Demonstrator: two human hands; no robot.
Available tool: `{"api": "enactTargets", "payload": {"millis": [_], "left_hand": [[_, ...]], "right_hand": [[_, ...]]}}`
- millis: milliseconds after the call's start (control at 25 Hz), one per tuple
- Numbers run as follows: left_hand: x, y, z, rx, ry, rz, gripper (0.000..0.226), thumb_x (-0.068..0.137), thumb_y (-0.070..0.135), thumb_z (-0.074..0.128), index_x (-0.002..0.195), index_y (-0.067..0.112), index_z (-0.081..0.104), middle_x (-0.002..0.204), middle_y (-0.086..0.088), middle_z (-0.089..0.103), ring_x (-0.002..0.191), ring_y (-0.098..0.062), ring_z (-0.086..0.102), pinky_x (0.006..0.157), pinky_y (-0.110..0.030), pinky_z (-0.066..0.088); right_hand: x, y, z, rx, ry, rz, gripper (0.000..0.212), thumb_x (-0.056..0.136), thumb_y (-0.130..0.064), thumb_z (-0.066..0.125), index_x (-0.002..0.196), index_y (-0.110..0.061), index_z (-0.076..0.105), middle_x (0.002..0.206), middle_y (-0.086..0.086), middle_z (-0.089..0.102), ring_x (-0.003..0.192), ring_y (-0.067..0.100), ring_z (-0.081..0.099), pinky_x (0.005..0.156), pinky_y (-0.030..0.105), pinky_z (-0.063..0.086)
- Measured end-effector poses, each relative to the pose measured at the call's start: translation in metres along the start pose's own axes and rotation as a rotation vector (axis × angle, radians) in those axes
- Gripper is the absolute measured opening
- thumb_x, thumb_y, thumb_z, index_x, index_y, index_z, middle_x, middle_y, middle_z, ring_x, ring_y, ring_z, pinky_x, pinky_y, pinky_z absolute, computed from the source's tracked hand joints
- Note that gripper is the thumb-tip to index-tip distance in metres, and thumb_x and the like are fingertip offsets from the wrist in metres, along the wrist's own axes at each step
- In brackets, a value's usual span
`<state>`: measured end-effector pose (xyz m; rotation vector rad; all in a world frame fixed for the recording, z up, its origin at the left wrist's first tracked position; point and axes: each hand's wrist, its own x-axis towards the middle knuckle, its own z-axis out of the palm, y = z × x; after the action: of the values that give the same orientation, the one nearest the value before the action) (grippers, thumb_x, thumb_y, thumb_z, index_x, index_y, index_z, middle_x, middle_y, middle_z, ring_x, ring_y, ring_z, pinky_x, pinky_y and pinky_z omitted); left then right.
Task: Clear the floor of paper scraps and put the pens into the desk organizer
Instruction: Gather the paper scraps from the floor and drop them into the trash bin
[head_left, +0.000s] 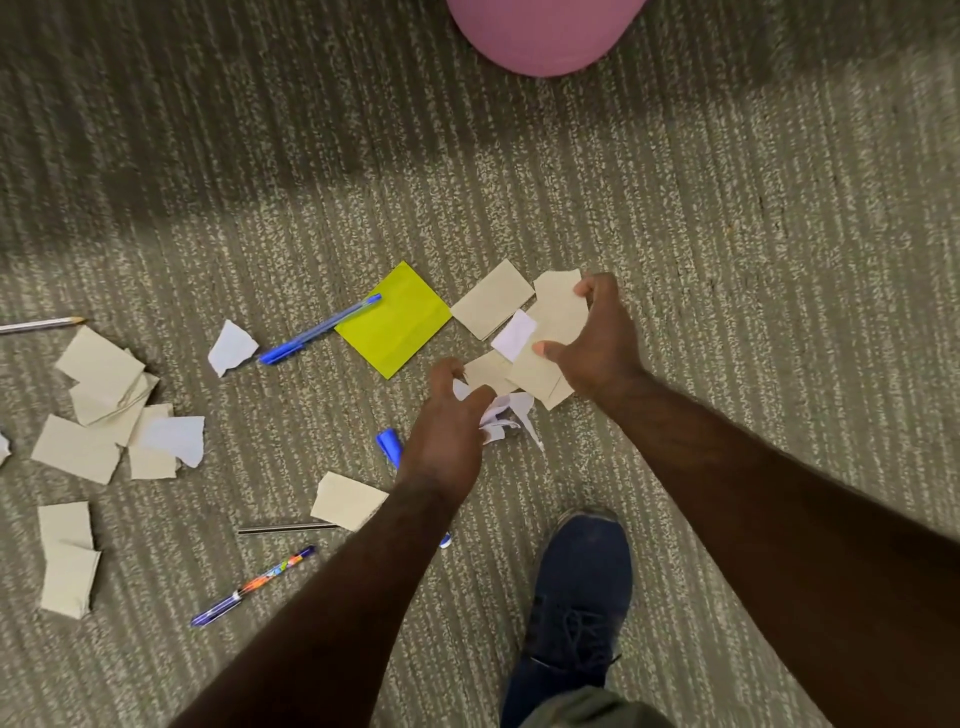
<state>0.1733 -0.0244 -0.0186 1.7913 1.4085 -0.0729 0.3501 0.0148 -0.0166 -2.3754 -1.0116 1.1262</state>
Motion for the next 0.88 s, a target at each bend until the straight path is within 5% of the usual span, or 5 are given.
{"api": "enactTargets", "payload": {"millis": [80, 200, 400, 600, 880], "left_hand": [[0.000, 0.001, -0.001, -0.044, -0.001, -0.027, 0.031, 0.081, -0.003, 0.058, 0.104, 0.017, 0.057, 0.135, 0.003, 0.027, 0.095, -0.016, 0.055, 0.074, -0.015, 0.037], [0.004, -0.001, 0.000, -0.062, 0.044, -0.056, 0.034, 0.077, -0.006, 0.061, 0.105, 0.013, 0.057, 0.128, -0.001, 0.032, 0.097, -0.023, 0.058, 0.082, -0.027, 0.047], [0.017, 0.002, -0.009, -0.089, 0.048, -0.148, 0.040, 0.077, -0.002, 0.062, 0.113, 0.011, 0.050, 0.116, -0.015, 0.055, 0.101, -0.035, 0.057, 0.080, -0.034, 0.044], [0.014, -0.005, -0.011, -0.075, -0.005, -0.103, 0.042, 0.077, 0.002, 0.064, 0.115, 0.012, 0.047, 0.112, -0.017, 0.059, 0.104, -0.038, 0.056, 0.082, -0.044, 0.047], [0.008, -0.017, -0.012, -0.141, 0.007, -0.080, 0.055, 0.080, 0.005, 0.064, 0.128, 0.022, 0.043, 0.119, -0.012, 0.057, 0.108, -0.032, 0.056, 0.089, -0.044, 0.048]], "right_hand": [[-0.007, 0.001, -0.002, 0.089, 0.014, 0.048, 0.069, 0.066, -0.002, 0.080, 0.117, -0.014, 0.035, 0.109, 0.006, 0.056, 0.095, 0.021, 0.057, 0.080, 0.028, 0.048], [-0.012, 0.008, -0.006, 0.223, 0.098, 0.150, 0.067, 0.068, -0.001, 0.079, 0.119, -0.013, 0.038, 0.109, 0.007, 0.059, 0.094, 0.020, 0.060, 0.080, 0.029, 0.051], [-0.016, 0.037, -0.018, 0.260, 0.065, 0.266, 0.034, 0.069, -0.012, 0.080, 0.100, -0.007, 0.066, 0.096, 0.015, 0.071, 0.084, 0.031, 0.069, 0.075, 0.053, 0.058], [-0.023, 0.040, -0.029, 0.109, 0.125, 0.088, 0.040, 0.073, -0.026, 0.076, 0.103, -0.002, 0.064, 0.104, 0.018, 0.065, 0.087, 0.028, 0.064, 0.077, 0.039, 0.056], [-0.033, 0.031, -0.043, -0.105, -0.188, -0.199, 0.032, 0.085, -0.014, 0.066, 0.116, -0.008, 0.062, 0.102, 0.006, 0.065, 0.091, 0.022, 0.061, 0.078, 0.031, 0.049]]}}
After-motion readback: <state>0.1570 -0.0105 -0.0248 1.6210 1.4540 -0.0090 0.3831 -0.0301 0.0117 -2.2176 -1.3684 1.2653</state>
